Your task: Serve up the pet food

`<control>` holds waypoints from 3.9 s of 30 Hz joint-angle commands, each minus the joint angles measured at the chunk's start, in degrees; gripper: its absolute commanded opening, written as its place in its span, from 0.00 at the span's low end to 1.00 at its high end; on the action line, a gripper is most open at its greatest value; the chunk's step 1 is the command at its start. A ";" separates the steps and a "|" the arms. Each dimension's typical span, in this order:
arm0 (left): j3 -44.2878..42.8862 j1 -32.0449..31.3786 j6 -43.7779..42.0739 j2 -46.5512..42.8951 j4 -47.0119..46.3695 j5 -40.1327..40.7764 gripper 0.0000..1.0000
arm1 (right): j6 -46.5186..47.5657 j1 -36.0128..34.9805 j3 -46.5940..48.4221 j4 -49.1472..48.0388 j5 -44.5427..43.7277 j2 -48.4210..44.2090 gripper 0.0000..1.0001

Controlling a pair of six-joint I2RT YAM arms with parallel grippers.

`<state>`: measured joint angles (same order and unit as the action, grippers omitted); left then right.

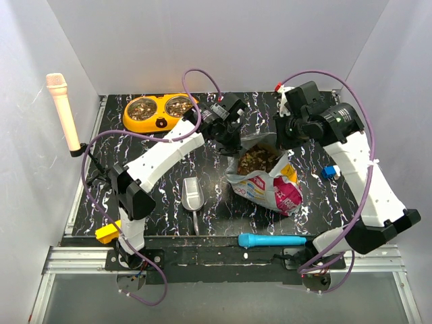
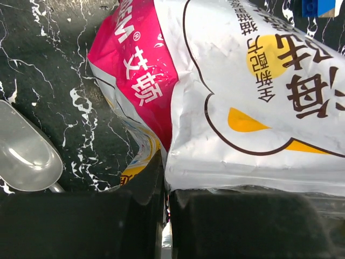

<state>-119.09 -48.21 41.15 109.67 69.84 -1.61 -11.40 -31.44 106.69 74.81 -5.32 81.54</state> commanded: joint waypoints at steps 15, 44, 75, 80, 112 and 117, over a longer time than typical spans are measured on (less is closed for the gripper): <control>-16.35 0.22 16.68 -6.48 -0.14 25.41 0.00 | -7.06 -15.48 -1.58 6.58 -14.09 -2.17 0.50; -19.78 0.30 16.34 -7.19 -2.69 36.94 0.00 | -8.55 -14.35 -12.02 0.09 -10.59 -19.92 0.77; -18.46 3.19 16.42 -7.36 -2.08 40.45 0.00 | 8.76 -3.19 -29.43 -23.82 -1.03 -24.04 0.01; -16.97 13.64 21.07 -6.93 -0.41 29.77 0.00 | 7.71 -3.19 -34.27 -25.15 9.09 -28.89 0.01; -0.71 19.82 45.87 -5.52 7.41 -15.81 0.85 | 8.85 -3.01 -26.98 -23.48 12.10 -22.83 0.01; 1.84 19.47 43.67 -5.52 5.48 -11.85 0.61 | 10.25 -3.01 -26.10 -21.81 9.11 -21.95 0.01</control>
<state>-117.56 -28.93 86.39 105.62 76.23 -17.21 -3.77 -34.89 77.60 51.57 7.97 59.53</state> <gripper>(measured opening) 0.686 0.042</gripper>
